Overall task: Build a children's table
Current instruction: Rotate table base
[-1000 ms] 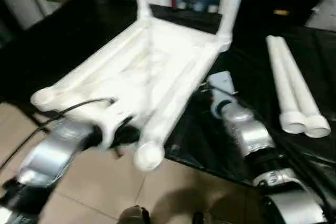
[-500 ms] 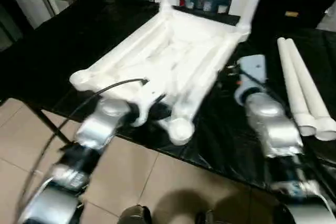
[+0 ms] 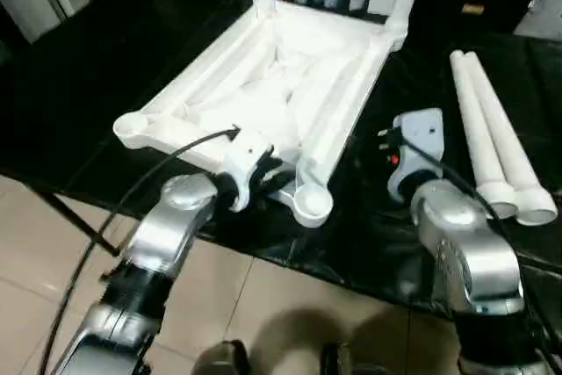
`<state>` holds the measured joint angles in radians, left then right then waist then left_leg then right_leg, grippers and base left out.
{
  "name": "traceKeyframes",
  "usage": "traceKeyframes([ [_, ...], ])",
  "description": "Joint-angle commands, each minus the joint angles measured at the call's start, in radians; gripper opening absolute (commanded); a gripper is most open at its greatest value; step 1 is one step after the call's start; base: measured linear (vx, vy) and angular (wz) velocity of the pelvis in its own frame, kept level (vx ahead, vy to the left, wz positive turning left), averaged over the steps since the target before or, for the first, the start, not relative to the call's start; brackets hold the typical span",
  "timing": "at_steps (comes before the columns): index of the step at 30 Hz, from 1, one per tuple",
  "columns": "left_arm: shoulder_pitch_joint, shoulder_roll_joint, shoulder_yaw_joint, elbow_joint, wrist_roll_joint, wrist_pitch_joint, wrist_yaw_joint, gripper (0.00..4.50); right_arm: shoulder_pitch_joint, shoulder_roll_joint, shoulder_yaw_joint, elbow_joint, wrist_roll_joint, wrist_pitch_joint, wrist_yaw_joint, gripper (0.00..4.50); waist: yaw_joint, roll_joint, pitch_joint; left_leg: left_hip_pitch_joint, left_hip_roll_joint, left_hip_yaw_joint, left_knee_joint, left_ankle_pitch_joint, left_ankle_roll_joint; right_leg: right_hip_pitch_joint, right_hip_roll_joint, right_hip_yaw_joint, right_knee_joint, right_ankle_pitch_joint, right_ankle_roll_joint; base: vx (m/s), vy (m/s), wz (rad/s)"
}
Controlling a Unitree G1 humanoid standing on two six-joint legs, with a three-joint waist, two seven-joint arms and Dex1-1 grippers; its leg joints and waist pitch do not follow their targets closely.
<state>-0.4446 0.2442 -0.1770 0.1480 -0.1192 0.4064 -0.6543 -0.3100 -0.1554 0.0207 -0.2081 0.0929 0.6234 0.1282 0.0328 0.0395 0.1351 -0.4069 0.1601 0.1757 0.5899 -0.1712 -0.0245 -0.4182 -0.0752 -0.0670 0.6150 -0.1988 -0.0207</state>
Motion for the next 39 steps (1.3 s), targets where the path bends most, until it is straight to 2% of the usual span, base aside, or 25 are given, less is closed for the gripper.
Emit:
traceKeyframes([
  [1,0.026,-0.019,0.042,-0.121,-0.038,-0.006,0.032,2.25,0.017,0.013,0.004,-0.068,0.03,0.01,-0.001,4.5,0.002,-0.019,-0.096,0.017,0.064,-0.021,-0.05,0.041,0.174,0.069,-0.078,0.055,-0.044,0.102,-0.271,0.0,0.0,0.0],
  [3,0.052,-0.051,0.097,-0.206,-0.057,0.001,0.103,2.35,0.035,0.028,-0.001,-0.105,0.046,0.023,-0.003,4.5,0.001,-0.018,-0.086,0.024,0.068,-0.019,-0.055,-0.034,0.148,0.062,-0.074,0.054,-0.058,-0.01,-0.263,0.0,0.0,0.0],
  [4,0.066,-0.061,0.111,-0.246,-0.069,-0.012,0.116,2.4,0.047,0.039,-0.009,-0.126,0.064,0.033,-0.001,4.5,0.001,0.001,-0.089,0.071,0.078,0.025,-0.033,-0.087,0.071,0.019,-0.033,0.091,-0.093,-0.092,-0.211,0.0,0.0,0.0],
  [5,0.075,-0.066,0.118,-0.271,-0.076,-0.024,0.122,2.51,0.055,0.047,-0.015,-0.14,0.076,0.041,0.001,4.5,0.006,-0.024,-0.077,0.057,0.053,0.039,-0.038,-0.164,-0.049,0.028,0.004,0.096,-0.092,-0.174,-0.15,-0.022,0.006,-0.44],
  [6,0.086,-0.094,0.14,-0.305,-0.065,-0.027,0.18,2.63,0.068,0.049,-0.014,-0.157,0.068,0.048,-0.008,4.5,0.012,-0.025,-0.071,0.074,0.05,0.044,-0.042,-0.242,-0.128,0.008,0.033,0.108,-0.095,-0.254,-0.076,-0.022,0.006,-0.44],
  [7,0.091,-0.11,0.152,-0.326,-0.057,-0.024,0.216,2.73,0.082,0.046,-0.009,-0.169,0.057,0.051,-0.012,4.5,0.009,-0.025,-0.073,0.08,0.047,0.044,-0.038,-0.265,-0.151,0.004,0.043,0.109,-0.094,-0.272,-0.045,-0.026,0.007,-0.51],
  [8,0.096,-0.121,0.16,-0.361,-0.039,0.001,0.263,2.78,0.106,0.043,-0.001,-0.188,0.04,0.053,-0.021,4.5,0.004,-0.022,-0.075,0.107,0.041,0.062,-0.017,-0.347,-0.172,-0.033,0.071,0.12,-0.111,-0.333,0.022,-0.074,-0.001,-0.43],
  [11,0.116,-0.156,0.198,-0.398,-0.006,0.036,0.363,3.06,0.129,0.058,-0.005,-0.211,0.025,0.059,-0.048,4.5,-0.006,-0.029,-0.075,0.097,0.029,0.064,-0.001,-0.369,-0.15,-0.038,0.097,0.136,-0.111,-0.368,0.077,-0.043,0.0,-0.47],
  [16,0.223,-0.15,0.246,-0.485,-0.005,0.109,0.414,3.22,0.188,0.099,-0.033,-0.27,0.026,0.089,-0.109,4.5,-0.026,-0.035,-0.097,0.03,-0.024,0.039,0.034,-0.202,-0.097,0.009,0.149,0.21,-0.095,-0.145,0.13,0.044,0.009,-0.54],
  [17,0.238,-0.149,0.247,-0.494,0.004,0.101,0.424,3.22,0.195,0.101,-0.035,-0.277,0.025,0.094,-0.115,4.5,-0.031,-0.029,-0.1,0.026,-0.032,0.022,0.036,-0.17,-0.089,0.018,0.159,0.224,-0.092,-0.107,0.139,0.03,-0.003,-0.42],
  [18,0.273,-0.136,0.239,-0.503,0.022,0.095,0.424,3.22,0.216,0.103,-0.038,-0.293,0.051,0.119,-0.102,4.5,-0.032,-0.02,-0.105,0.046,-0.02,0.012,0.038,-0.15,-0.059,0.001,0.175,0.226,-0.094,-0.095,0.148,0.03,-0.003,-0.42],
  [19,0.295,-0.126,0.23,-0.511,0.033,0.1,0.426,3.22,0.23,0.104,-0.04,-0.305,0.07,0.137,-0.09,4.5,-0.036,-0.023,-0.108,0.049,-0.018,0.01,0.041,-0.14,-0.041,0.0,0.176,0.228,-0.091,-0.093,0.153,0.021,0.005,-0.35],
  [20,0.337,-0.14,0.236,-0.539,0.029,0.131,0.45,3.22,0.258,0.101,-0.027,-0.318,0.073,0.134,-0.077,4.5,-0.024,-0.037,-0.111,0.036,-0.037,0.023,0.063,-0.181,-0.005,0.009,0.141,0.286,-0.092,-0.135,0.152,0.013,0.03,-0.32],
  [21,0.337,-0.14,0.236,-0.539,0.029,0.131,0.45,3.22,0.258,0.101,-0.027,-0.318,0.073,0.134,-0.077,4.5,-0.024,-0.037,-0.111,0.036,-0.037,0.023,0.063,-0.181,-0.005,0.009,0.141,0.286,-0.092,-0.135,0.152,0.013,0.03,-0.32],
  [23,0.357,-0.158,0.241,-0.574,0.031,0.18,0.486,3.22,0.266,0.093,-0.009,-0.322,0.063,0.124,-0.066,4.5,-0.006,-0.061,-0.101,0.011,-0.06,-0.016,0.09,-0.209,0.005,0.06,0.083,0.393,-0.114,-0.319,0.101,0.0,0.088,-0.44],
  [24,0.371,-0.167,0.239,-0.589,0.031,0.183,0.499,3.22,0.264,0.089,0.0,-0.32,0.069,0.121,-0.054,4.5,-0.001,-0.079,-0.094,-0.04,-0.044,-0.076,0.063,-0.129,0.043,0.108,0.031,0.365,-0.078,-0.253,0.05,-0.004,0.112,-0.51],
  [25,0.38,-0.171,0.236,-0.595,0.031,0.176,0.503,3.22,0.263,0.086,0.005,-0.318,0.073,0.119,-0.046,4.5,-0.009,-0.055,-0.094,-0.032,-0.044,-0.085,0.055,-0.073,0.044,0.099,0.031,0.355,-0.087,-0.214,0.003,-0.02,0.156,-0.28],
  [26,0.392,-0.172,0.228,-0.599,0.037,0.149,0.503,3.22,0.263,0.082,0.011,-0.315,0.075,0.116,-0.038,4.5,-0.01,-0.023,-0.088,0.021,-0.014,-0.099,0.037,-0.069,0.073,0.039,0.051,0.322,-0.103,-0.206,-0.061,-0.036,0.173,0.13],
  [27,0.408,-0.177,0.222,-0.611,0.033,0.132,0.5,3.22,0.262,0.075,0.02,-0.312,0.077,0.121,-0.027,4.5,-0.023,-0.012,-0.084,0.048,0.005,-0.101,0.009,-0.096,0.081,0.014,0.075,0.28,-0.098,-0.22,-0.088,-0.036,0.173,0.13],
  [28,0.429,-0.186,0.216,-0.632,0.019,0.121,0.494,3.22,0.264,0.068,0.027,-0.312,0.08,0.122,-0.016,4.5,-0.047,0.0,-0.082,0.08,0.049,-0.11,-0.026,-0.13,0.082,-0.014,0.079,0.191,-0.065,-0.18,-0.11,-0.037,0.171,0.14],
  [29,0.443,-0.19,0.211,-0.648,0.012,0.111,0.492,3.22,0.265,0.065,0.031,-0.313,0.084,0.122,-0.01,4.5,-0.063,0.009,-0.071,0.054,0.064,-0.115,-0.063,-0.281,0.04,0.008,0.04,0.117,-0.04,-0.142,-0.105,-0.045,0.154,0.07],
  [31,0.472,-0.181,0.188,-0.681,0.012,0.096,0.478,3.22,0.276,0.058,0.038,-0.315,0.085,0.12,-0.003,4.5,-0.064,-0.004,-0.074,0.063,0.048,-0.101,-0.06,-0.348,0.026,0.015,0.015,0.095,-0.059,-0.123,-0.108,-0.046,0.13,0.08],
  [33,0.48,-0.175,0.179,-0.689,0.015,0.094,0.473,3.22,0.281,0.055,0.039,-0.316,0.084,0.12,-0.001,4.5,-0.054,-0.012,-0.068,0.064,0.03,-0.083,-0.057,-0.394,-0.006,0.028,-0.029,0.095,-0.089,-0.187,-0.125,0.0,0.0,0.0],
  [37,0.506,-0.2,0.175,-0.722,-0.001,0.117,0.484,3.22,0.304,0.033,0.041,-0.304,0.065,0.09,0.008,4.5,-0.061,-0.033,-0.066,0.06,0.027,-0.085,-0.055,-0.43,-0.028,0.044,-0.059,0.101,-0.106,-0.368,-0.094,0.0,0.0,0.0],
  [39,0.506,-0.194,0.168,-0.711,0.022,0.117,0.501,3.22,0.305,0.046,0.019,-0.293,0.07,0.067,0.001,4.5,-0.061,-0.034,-0.076,0.055,0.025,-0.086,-0.051,-0.369,-0.013,0.051,-0.066,0.105,-0.106,-0.368,-0.088,0.0,0.0,0.0],
])
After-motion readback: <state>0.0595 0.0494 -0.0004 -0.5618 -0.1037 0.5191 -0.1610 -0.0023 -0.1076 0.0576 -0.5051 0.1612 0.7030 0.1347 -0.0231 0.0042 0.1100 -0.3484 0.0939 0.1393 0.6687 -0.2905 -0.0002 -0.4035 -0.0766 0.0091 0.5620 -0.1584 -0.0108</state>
